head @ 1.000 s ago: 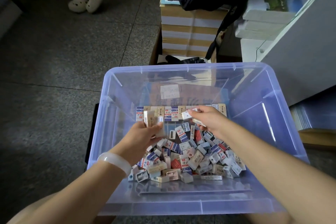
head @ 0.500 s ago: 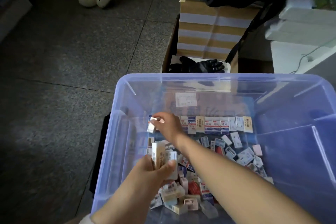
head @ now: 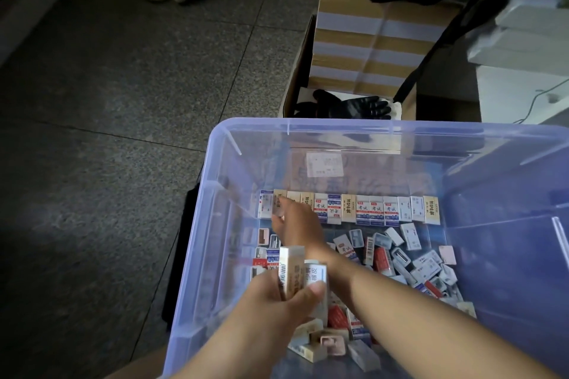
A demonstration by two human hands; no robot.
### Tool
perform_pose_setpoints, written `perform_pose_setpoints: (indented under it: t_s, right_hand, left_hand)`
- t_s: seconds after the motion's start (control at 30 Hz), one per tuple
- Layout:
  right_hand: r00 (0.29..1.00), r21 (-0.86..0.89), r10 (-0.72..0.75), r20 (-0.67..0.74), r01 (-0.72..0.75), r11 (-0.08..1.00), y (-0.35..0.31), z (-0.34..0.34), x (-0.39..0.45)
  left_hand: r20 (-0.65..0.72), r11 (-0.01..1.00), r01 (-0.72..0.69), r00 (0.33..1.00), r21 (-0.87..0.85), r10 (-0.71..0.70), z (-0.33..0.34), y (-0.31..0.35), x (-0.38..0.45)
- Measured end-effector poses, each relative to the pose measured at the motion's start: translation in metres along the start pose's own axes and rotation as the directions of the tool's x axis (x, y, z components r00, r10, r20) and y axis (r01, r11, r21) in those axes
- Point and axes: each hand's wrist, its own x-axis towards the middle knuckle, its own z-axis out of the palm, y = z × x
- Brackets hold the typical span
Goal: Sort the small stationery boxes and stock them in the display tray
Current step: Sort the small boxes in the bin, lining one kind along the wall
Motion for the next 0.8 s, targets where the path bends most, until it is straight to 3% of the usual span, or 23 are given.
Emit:
perform_pose_setpoints:
  t_s: [0.1, 0.2, 0.4, 0.57, 0.7, 0.8]
  right_hand:
    - [0.992, 0.020, 0.115, 0.045, -0.116, 0.993, -0.003, 0.008, 0.002]
    - [0.982, 0.085, 0.118, 0.149, -0.132, 0.988, -0.009, 0.008, 0.007]
    - [0.988, 0.211, 0.070, 0.138, -0.098, 0.973, -0.012, -0.003, 0.014]
    - [0.982, 0.422, 0.128, 0.140, -0.176, 0.890, 0.000, -0.019, 0.014]
    - [0.985, 0.467, 0.034, 0.169, -0.110, 0.877, 0.008, -0.016, 0.009]
    - [0.998, 0.305, 0.054, 0.034, -0.061, 0.950, 0.024, -0.014, -0.003]
  left_hand:
    - [-0.022, 0.999, -0.001, 1.000, -0.032, 0.000, 0.000, 0.000, -0.001]
    - [-0.013, 0.999, 0.000, 1.000, -0.049, -0.001, 0.000, 0.001, -0.001]
    - [-0.013, 0.996, -0.017, 1.000, -0.088, 0.016, 0.000, 0.000, -0.001]
    - [0.001, 0.997, 0.001, 1.000, -0.081, -0.001, 0.002, 0.001, -0.001]
    - [0.019, 0.997, 0.013, 1.000, -0.078, -0.011, 0.005, 0.003, -0.003]
    - [0.042, 0.998, 0.019, 0.999, -0.057, -0.016, 0.004, 0.005, -0.006]
